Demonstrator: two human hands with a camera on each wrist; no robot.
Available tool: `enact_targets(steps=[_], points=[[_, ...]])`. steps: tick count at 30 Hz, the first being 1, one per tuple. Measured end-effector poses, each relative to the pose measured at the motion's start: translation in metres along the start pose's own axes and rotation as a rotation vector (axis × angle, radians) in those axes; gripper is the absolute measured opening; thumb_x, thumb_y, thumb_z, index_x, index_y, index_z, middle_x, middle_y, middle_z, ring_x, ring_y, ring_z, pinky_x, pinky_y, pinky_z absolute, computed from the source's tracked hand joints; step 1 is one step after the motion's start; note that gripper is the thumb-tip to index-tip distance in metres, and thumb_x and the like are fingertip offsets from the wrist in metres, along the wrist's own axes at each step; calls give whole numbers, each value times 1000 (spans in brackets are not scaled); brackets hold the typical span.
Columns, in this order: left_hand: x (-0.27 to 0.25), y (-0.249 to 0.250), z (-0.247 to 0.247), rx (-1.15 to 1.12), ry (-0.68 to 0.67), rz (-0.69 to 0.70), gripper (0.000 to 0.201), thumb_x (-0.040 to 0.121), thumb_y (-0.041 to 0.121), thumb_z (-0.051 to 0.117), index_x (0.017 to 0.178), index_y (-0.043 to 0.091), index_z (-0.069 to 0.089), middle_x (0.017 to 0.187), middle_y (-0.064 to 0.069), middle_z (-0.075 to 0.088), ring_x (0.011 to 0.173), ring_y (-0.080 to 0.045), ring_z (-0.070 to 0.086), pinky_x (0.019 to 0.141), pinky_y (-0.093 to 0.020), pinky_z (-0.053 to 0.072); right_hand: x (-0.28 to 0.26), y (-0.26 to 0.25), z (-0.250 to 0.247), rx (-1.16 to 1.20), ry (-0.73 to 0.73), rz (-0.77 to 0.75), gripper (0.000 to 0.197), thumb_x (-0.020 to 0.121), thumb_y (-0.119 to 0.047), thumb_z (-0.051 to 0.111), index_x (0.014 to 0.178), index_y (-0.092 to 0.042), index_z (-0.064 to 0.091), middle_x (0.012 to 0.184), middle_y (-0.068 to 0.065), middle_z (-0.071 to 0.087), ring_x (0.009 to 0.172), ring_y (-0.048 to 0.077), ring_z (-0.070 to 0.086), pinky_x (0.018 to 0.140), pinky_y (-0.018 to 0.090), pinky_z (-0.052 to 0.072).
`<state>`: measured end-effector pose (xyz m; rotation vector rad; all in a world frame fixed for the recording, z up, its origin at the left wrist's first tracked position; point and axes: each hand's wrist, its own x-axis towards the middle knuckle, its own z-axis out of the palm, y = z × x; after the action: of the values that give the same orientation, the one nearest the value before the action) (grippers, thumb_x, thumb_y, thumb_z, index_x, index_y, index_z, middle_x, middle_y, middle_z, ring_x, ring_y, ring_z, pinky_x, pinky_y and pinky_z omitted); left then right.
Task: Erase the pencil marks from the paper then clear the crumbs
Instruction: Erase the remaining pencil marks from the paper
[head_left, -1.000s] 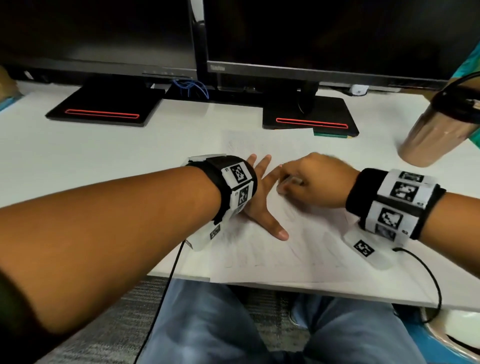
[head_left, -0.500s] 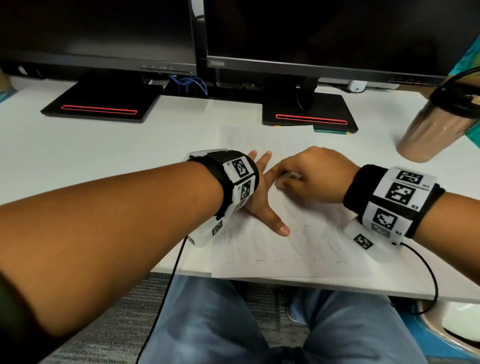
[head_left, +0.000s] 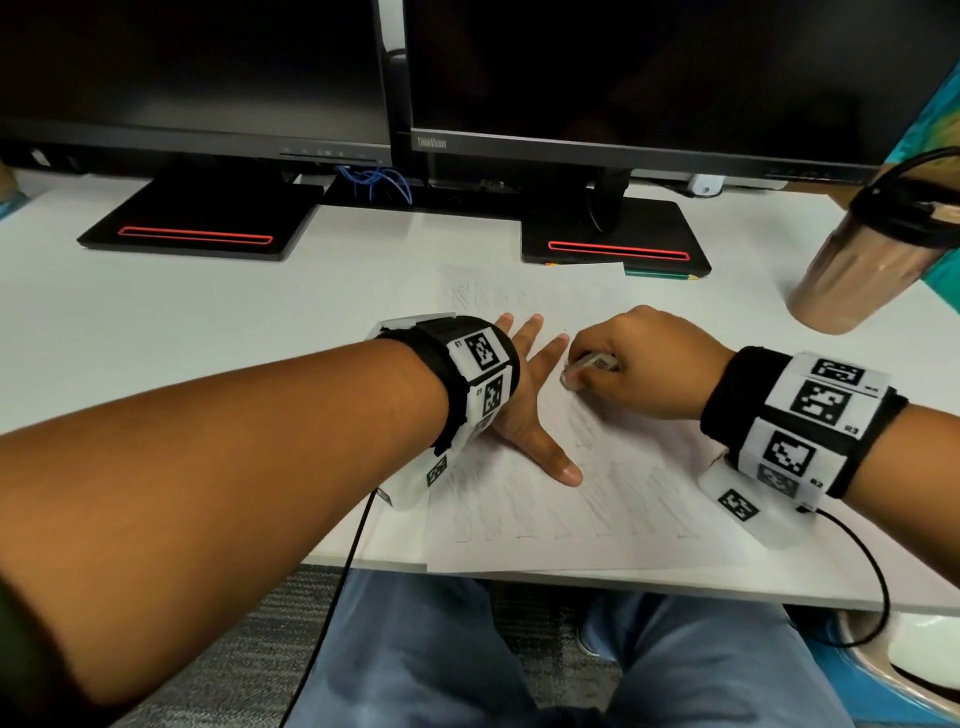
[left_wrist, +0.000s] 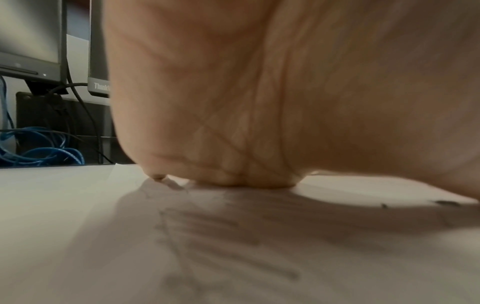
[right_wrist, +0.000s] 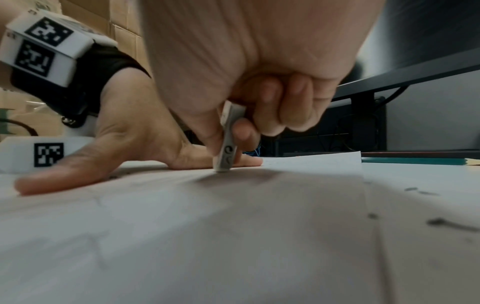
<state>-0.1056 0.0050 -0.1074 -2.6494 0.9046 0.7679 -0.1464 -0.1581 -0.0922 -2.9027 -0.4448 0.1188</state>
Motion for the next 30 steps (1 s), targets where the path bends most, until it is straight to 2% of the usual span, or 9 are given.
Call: enact_targets(steps=[3,6,10,12,16,20,25,28,30], points=[[3,-1,1,10,-6,5,146,52,96,55,149,31,-32,159,-5,-36,148,-34,-26,117,-60,-4,-4,-3,4,37,-46,-68,12,89,-34,62,90,-25,71,74,-11,68,68,10,61,67,35,53],[5,-3,2,9,3,9,147,49,98,54,148,32,-33,159,-4,-35,148,-35,-26,117,-61,-4,-2,1,0,102,-49,-10,11,88,-35,64,88,-28,72,72,-13,67,68,8,61,69,35,53],[6,-2,2,15,7,7,148,50,98,55,149,32,-32,159,-5,-35,148,-35,-26,117,-61,-4,-5,-4,3,8,-29,-74,10,89,-33,62,91,-28,69,65,-18,58,63,6,55,66,31,50],[5,-2,2,13,7,5,148,49,98,55,149,32,-32,159,-4,-35,148,-35,-26,117,-60,-4,-8,-7,5,48,-79,-96,13,88,-37,63,91,-26,70,70,-14,65,66,5,59,65,29,50],[3,-2,2,2,15,6,148,50,97,56,149,32,-32,159,-5,-34,148,-35,-25,117,-61,-3,-4,-1,-3,-35,-3,-13,16,89,-36,58,95,-28,70,82,-7,70,73,15,62,70,34,53],[3,-1,2,19,3,-1,146,52,96,56,149,32,-32,159,-4,-35,148,-35,-25,117,-60,-3,-11,-7,5,-8,-78,-122,14,89,-37,60,93,-28,69,79,-10,70,70,9,61,68,35,53],[1,0,0,21,10,-6,146,52,96,56,150,31,-31,159,-4,-34,149,-35,-23,117,-61,-2,-8,-3,-1,-98,-8,-61,16,90,-39,57,96,-30,69,82,-7,71,74,16,63,69,35,53],[1,0,1,31,5,-8,145,52,96,56,149,32,-31,159,-4,-34,148,-34,-24,117,-60,-2,-14,-9,6,31,-108,-126,18,87,-41,59,94,-28,70,79,-10,71,70,9,63,68,33,53],[1,-1,1,28,5,-8,146,51,96,56,149,32,-31,159,-4,-34,148,-34,-24,117,-61,-2,-11,-5,2,21,-74,-67,21,86,-43,58,94,-29,71,78,-9,70,70,10,62,68,34,53]])
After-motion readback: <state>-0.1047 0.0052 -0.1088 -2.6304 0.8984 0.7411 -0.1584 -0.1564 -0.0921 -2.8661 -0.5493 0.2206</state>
